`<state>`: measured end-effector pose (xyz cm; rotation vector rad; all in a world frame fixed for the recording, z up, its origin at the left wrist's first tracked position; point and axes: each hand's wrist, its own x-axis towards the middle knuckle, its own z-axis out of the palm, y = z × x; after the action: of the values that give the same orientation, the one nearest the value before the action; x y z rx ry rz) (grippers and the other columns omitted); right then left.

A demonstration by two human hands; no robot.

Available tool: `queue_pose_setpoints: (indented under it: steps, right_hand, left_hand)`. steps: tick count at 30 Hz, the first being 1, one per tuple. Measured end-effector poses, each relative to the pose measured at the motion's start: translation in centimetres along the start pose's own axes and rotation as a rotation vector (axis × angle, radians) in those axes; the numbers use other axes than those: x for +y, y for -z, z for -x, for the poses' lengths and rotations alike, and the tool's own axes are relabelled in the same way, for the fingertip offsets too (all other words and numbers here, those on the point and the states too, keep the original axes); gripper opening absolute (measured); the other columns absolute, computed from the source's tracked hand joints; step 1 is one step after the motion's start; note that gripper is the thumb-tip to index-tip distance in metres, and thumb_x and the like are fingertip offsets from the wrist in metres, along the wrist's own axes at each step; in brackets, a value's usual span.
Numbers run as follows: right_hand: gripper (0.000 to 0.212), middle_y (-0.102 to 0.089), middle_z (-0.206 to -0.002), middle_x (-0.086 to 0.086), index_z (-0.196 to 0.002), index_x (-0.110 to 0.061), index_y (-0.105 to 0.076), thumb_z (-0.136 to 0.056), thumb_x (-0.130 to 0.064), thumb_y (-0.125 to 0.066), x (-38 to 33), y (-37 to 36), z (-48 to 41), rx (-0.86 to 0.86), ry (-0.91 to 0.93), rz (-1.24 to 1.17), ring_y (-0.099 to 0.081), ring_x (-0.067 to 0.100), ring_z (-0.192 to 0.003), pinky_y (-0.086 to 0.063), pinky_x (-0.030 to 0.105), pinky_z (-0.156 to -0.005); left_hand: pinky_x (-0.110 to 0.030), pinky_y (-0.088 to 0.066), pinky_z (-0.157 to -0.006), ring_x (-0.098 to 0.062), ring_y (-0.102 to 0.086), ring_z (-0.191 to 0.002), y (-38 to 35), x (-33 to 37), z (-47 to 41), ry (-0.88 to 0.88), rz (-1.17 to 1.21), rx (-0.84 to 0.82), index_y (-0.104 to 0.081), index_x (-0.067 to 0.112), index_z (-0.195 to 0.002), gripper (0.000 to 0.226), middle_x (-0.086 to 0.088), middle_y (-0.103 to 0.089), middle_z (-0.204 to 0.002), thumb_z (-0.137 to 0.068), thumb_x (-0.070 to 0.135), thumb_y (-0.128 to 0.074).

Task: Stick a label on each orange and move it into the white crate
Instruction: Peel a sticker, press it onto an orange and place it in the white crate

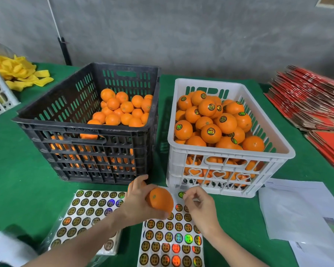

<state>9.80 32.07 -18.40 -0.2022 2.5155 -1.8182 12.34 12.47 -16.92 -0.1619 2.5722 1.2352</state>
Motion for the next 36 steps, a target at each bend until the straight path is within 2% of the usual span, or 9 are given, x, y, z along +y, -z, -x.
queue_pose_setpoints:
  steps: [3,6,8,11,18,22,28,33,36]
  right_hand:
    - [0.03,-0.065,-0.079,-0.003,-0.071,-0.019,-0.06,-0.085,0.008,-0.055,-1.6,0.8,-0.3,-0.024,-0.014,-0.106,-0.059,0.009,-0.081,-0.048,0.027,-0.077]
    - [0.034,-0.068,-0.092,-0.001,-0.069,-0.019,-0.061,-0.085,0.011,-0.053,-3.7,1.6,-0.9,-0.119,0.031,-0.157,-0.06,0.014,-0.094,-0.047,0.036,-0.084]
    - [0.03,-0.067,-0.098,-0.003,-0.07,-0.017,-0.061,-0.085,0.008,-0.055,-5.1,2.0,-1.4,-0.209,0.05,-0.158,-0.059,0.012,-0.099,-0.046,0.031,-0.086]
    - [0.026,-0.062,-0.107,-0.001,-0.071,-0.016,-0.061,-0.086,0.005,-0.058,-6.8,2.3,-2.0,-0.333,0.069,-0.141,-0.057,0.004,-0.101,-0.046,0.016,-0.08]
    - [0.022,-0.053,-0.113,-0.006,-0.073,-0.025,-0.059,-0.088,-0.009,-0.063,-8.4,1.9,-1.8,-0.362,0.151,0.04,-0.05,-0.001,-0.106,-0.041,0.009,-0.079]
    - [0.024,-0.05,-0.112,-0.011,-0.072,-0.029,-0.054,-0.087,-0.014,-0.065,-8.6,1.3,-1.6,-0.281,0.192,0.144,-0.051,0.003,-0.106,-0.048,0.024,-0.088]
    - [0.025,-0.051,-0.106,-0.015,-0.074,-0.031,-0.05,-0.083,-0.017,-0.068,-9.1,1.1,-1.1,-0.172,0.339,0.222,-0.051,0.0,-0.1,-0.049,0.018,-0.078]
    - [0.057,-0.05,-0.111,-0.02,-0.109,-0.045,-0.041,-0.072,-0.021,-0.078,-10.0,2.0,-1.4,-0.191,0.198,0.024,-0.054,-0.001,-0.094,-0.053,0.023,-0.073]
    - [0.053,-0.051,-0.117,-0.02,-0.116,-0.046,-0.041,-0.081,-0.021,-0.072,-10.0,2.2,-1.0,-0.222,0.246,0.038,-0.051,-0.004,-0.103,-0.053,0.018,-0.074]
  left_hand:
    - [-0.044,-0.042,-0.102,-0.012,-0.045,-0.114,0.2,0.8,0.5,-0.073,0.093,0.067,-0.045,0.05,-0.107,0.071,0.018,-0.035,-0.126,-0.048,0.045,-0.085]
    - [-0.034,-0.051,-0.085,-0.021,-0.055,-0.106,1.0,1.8,0.3,0.039,0.496,0.011,-0.046,0.035,-0.121,0.083,-0.003,-0.047,-0.125,-0.052,0.022,-0.09]
    - [-0.033,-0.05,-0.077,-0.027,-0.057,-0.101,1.5,2.2,0.1,0.08,0.837,-0.081,-0.045,0.022,-0.121,0.087,-0.011,-0.05,-0.122,-0.043,0.031,-0.084]
    - [-0.03,-0.047,-0.068,-0.026,-0.056,-0.09,1.9,3.0,0.2,0.1,1.053,-0.155,-0.05,0.017,-0.121,0.083,-0.014,-0.056,-0.114,-0.046,0.039,-0.077]
    - [-0.03,-0.049,-0.069,-0.023,-0.059,-0.089,2.0,3.7,0.5,0.064,1.067,-0.175,-0.052,0.016,-0.12,0.08,-0.01,-0.061,-0.108,-0.046,0.036,-0.076]
    - [-0.029,-0.05,-0.069,-0.023,-0.06,-0.087,1.8,4.0,0.8,0.058,1.086,-0.184,-0.051,0.015,-0.12,0.08,-0.01,-0.062,-0.105,-0.047,0.034,-0.077]
    - [-0.033,-0.05,-0.075,-0.025,-0.061,-0.091,1.9,4.4,1.1,0.002,1.112,-0.202,-0.049,0.013,-0.126,0.082,-0.013,-0.06,-0.115,-0.051,0.031,-0.076]
    - [-0.044,-0.049,-0.09,-0.031,-0.061,-0.1,3.0,5.3,1.2,-0.102,1.083,-0.195,-0.052,0.014,-0.119,0.071,-0.014,-0.063,-0.115,-0.052,0.023,-0.074]
    - [-0.044,-0.051,-0.087,-0.032,-0.061,-0.1,3.3,6.0,1.3,-0.119,1.066,-0.183,-0.051,0.012,-0.12,0.073,-0.015,-0.062,-0.115,-0.051,0.022,-0.075]
